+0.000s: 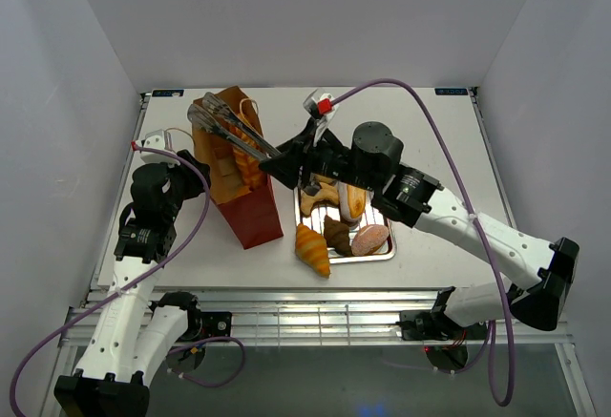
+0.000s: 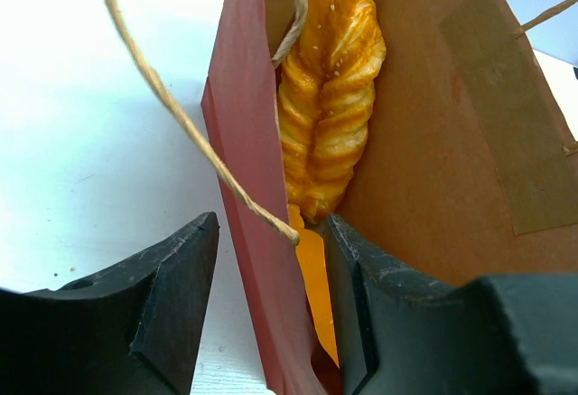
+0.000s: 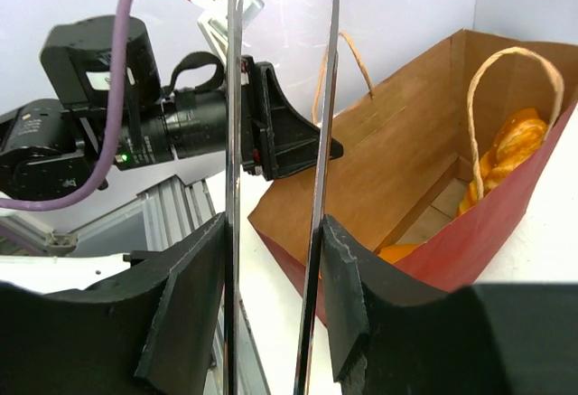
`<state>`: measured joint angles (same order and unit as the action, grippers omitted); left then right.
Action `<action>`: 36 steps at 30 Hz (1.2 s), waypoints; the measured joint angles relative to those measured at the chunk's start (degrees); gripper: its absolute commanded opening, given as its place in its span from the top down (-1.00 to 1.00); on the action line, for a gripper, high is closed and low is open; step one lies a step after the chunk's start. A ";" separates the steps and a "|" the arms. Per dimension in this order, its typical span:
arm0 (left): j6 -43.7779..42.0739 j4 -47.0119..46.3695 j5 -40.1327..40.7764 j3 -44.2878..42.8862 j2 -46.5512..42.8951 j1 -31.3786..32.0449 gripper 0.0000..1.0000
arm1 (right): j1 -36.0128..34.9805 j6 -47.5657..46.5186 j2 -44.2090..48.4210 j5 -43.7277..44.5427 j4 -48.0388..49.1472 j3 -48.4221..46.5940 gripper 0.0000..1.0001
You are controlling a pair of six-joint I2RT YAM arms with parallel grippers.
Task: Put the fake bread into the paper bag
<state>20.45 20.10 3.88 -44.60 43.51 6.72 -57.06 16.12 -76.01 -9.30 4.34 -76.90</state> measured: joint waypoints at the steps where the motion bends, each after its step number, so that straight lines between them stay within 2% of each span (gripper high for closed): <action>1: 0.00 0.00 0.00 0.00 0.00 0.00 -0.21 | 0.00 0.00 0.48 0.22 -0.09 0.00 0.03; 10: 0.00 0.00 0.00 0.00 0.02 0.00 -0.21 | 0.28 1.25 8.48 9.20 -2.10 4.94 0.10; 24: 0.00 0.00 -0.09 0.00 0.24 0.00 -0.21 | 3.48 5.99 24.50 31.21 -12.52 27.36 0.07; 29: 0.02 -0.02 -0.11 0.00 0.24 0.00 -0.21 | 6.88 9.35 28.52 34.32 -16.76 36.02 0.01; 32: 0.00 -0.02 -0.13 0.00 0.24 0.00 -0.24 | 8.74 11.56 28.74 34.38 -18.03 39.63 0.00; 35: -0.02 -0.02 -0.13 0.00 0.24 0.00 -0.38 | 9.70 13.27 27.96 33.97 -18.67 41.38 -0.04; 36: 0.04 -0.02 -0.15 0.00 0.24 0.00 -0.49 | 10.03 13.68 27.47 33.64 -18.71 41.51 -0.05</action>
<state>20.49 20.08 3.73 -44.60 43.75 6.72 -47.03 29.80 -48.53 24.34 -14.37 -35.40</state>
